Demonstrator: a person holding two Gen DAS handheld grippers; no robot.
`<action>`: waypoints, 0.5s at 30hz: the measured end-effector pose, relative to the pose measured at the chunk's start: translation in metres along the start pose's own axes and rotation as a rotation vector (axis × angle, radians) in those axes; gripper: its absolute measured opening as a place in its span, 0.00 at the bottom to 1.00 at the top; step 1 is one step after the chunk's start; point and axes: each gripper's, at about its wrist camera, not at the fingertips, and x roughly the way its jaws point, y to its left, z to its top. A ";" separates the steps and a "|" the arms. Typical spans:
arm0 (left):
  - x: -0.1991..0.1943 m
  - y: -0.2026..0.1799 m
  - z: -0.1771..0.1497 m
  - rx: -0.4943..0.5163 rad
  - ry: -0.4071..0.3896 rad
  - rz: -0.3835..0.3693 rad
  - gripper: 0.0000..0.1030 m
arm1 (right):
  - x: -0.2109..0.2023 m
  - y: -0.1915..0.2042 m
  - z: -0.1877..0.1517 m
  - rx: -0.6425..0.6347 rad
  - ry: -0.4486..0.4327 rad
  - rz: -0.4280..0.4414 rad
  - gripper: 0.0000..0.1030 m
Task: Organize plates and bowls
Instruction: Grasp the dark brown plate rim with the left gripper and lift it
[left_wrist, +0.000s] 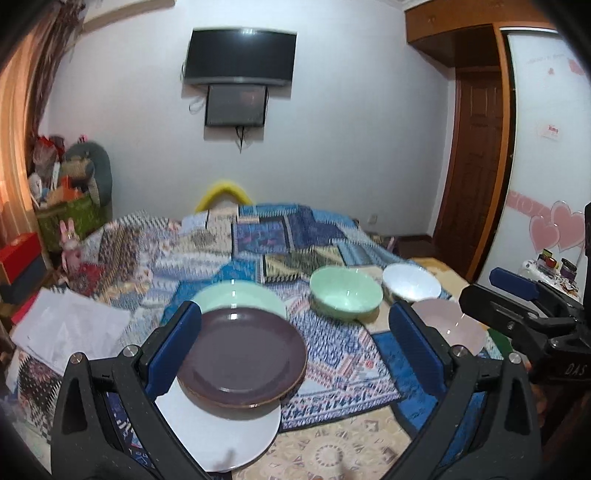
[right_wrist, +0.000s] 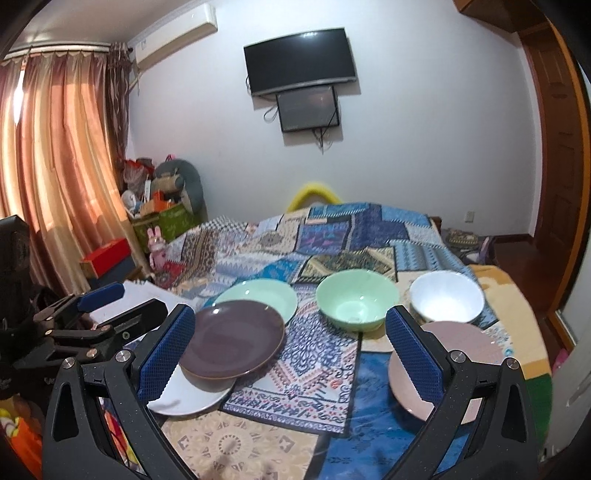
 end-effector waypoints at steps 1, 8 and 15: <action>0.005 0.006 -0.002 -0.017 0.018 -0.007 1.00 | 0.005 0.001 -0.001 -0.003 0.012 0.002 1.00; 0.039 0.060 -0.017 -0.120 0.106 0.080 1.00 | 0.041 0.012 -0.005 -0.023 0.085 0.001 1.00; 0.069 0.106 -0.023 -0.126 0.174 0.121 1.00 | 0.076 0.015 -0.005 -0.026 0.140 -0.007 0.99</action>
